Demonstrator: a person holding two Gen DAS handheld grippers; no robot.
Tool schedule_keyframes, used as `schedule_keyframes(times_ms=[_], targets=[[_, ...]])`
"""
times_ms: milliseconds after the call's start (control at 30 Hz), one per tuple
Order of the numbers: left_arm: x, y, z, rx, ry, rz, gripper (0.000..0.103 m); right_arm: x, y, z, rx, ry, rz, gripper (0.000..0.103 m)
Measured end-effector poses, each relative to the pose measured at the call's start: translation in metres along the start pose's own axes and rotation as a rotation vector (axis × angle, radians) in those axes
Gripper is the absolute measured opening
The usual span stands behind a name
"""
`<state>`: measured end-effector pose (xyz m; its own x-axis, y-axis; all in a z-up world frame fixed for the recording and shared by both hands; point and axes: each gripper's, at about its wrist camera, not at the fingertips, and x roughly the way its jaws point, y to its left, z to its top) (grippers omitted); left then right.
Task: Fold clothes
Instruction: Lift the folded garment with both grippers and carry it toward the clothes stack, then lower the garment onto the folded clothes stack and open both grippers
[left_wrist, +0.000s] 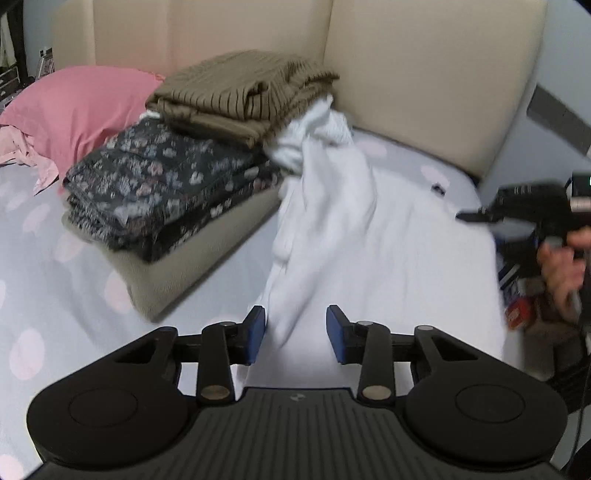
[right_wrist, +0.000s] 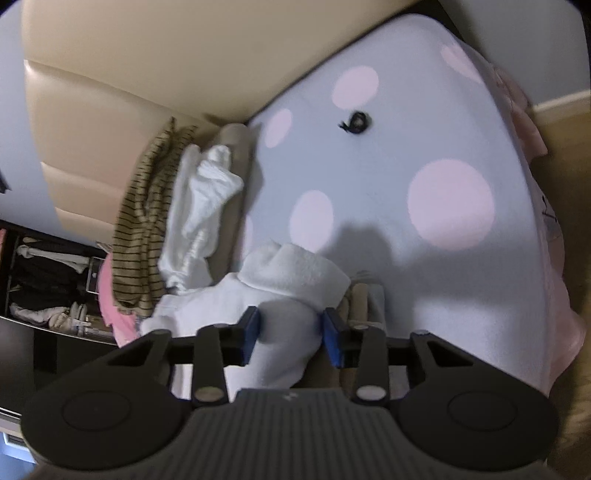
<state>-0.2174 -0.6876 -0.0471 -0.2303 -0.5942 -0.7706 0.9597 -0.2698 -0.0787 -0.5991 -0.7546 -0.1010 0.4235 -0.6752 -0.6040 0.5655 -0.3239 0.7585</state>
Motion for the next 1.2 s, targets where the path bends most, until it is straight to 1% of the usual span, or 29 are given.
schedule_keyframes(times_ms=[33,67,167,200,267,300,333,433,500,567,667,767,867,933,1000,1067,1133,1200], targets=[[0.003,0.001,-0.003,-0.004,0.012,0.006,0.035,0.001,0.001,0.000,-0.010,-0.006,-0.003,0.022],[0.007,0.002,-0.005,-0.008,0.024,0.012,0.035,-0.002,0.007,-0.001,-0.061,-0.033,-0.002,0.019],[0.021,0.007,-0.008,-0.024,0.074,0.028,0.033,-0.014,0.048,-0.019,-0.415,-0.174,-0.082,0.017],[0.026,0.009,-0.009,-0.030,0.084,0.039,0.033,-0.012,0.056,-0.025,-0.500,-0.194,-0.124,0.017],[0.035,0.015,-0.010,-0.057,0.102,0.068,0.033,-0.002,0.067,-0.036,-0.634,-0.206,-0.220,0.016],[0.040,0.017,-0.011,-0.068,0.116,0.083,0.033,0.003,0.069,-0.039,-0.666,-0.204,-0.245,0.016],[0.043,0.019,-0.012,-0.073,0.127,0.089,0.033,0.008,0.067,-0.041,-0.683,-0.198,-0.260,0.016],[0.052,0.023,-0.014,-0.087,0.144,0.105,0.034,0.020,0.059,-0.040,-0.665,-0.152,-0.285,0.017],[0.050,0.024,-0.013,-0.110,0.139,0.101,0.034,0.024,0.057,-0.039,-0.654,-0.140,-0.297,0.021],[0.039,0.023,-0.013,-0.115,0.105,0.095,0.034,0.018,0.061,-0.042,-0.662,-0.158,-0.301,0.024],[0.019,0.015,-0.010,-0.061,0.042,0.105,0.035,-0.004,0.075,-0.053,-0.697,-0.223,-0.307,0.027],[0.002,0.004,0.003,-0.020,-0.027,0.080,0.036,-0.020,0.084,-0.068,-0.710,-0.195,-0.263,0.026],[0.000,-0.012,0.023,0.010,-0.072,0.054,0.036,-0.026,0.091,-0.084,-0.729,-0.142,-0.232,0.026],[0.008,-0.022,0.037,0.018,-0.079,0.046,0.033,-0.021,0.095,-0.093,-0.773,-0.124,-0.239,0.026],[0.022,-0.030,0.050,0.015,-0.078,0.030,0.033,-0.018,0.099,-0.099,-0.828,-0.139,-0.279,0.026],[0.039,-0.035,0.061,0.007,-0.071,0.019,0.033,-0.017,0.101,-0.100,-0.844,-0.137,-0.284,0.026],[0.058,-0.033,0.068,-0.018,-0.048,0.030,0.031,-0.015,0.100,-0.100,-0.843,-0.110,-0.282,0.027],[0.077,-0.028,0.073,-0.057,-0.016,0.052,0.029,-0.008,0.097,-0.101,-0.859,-0.097,-0.307,0.026]])
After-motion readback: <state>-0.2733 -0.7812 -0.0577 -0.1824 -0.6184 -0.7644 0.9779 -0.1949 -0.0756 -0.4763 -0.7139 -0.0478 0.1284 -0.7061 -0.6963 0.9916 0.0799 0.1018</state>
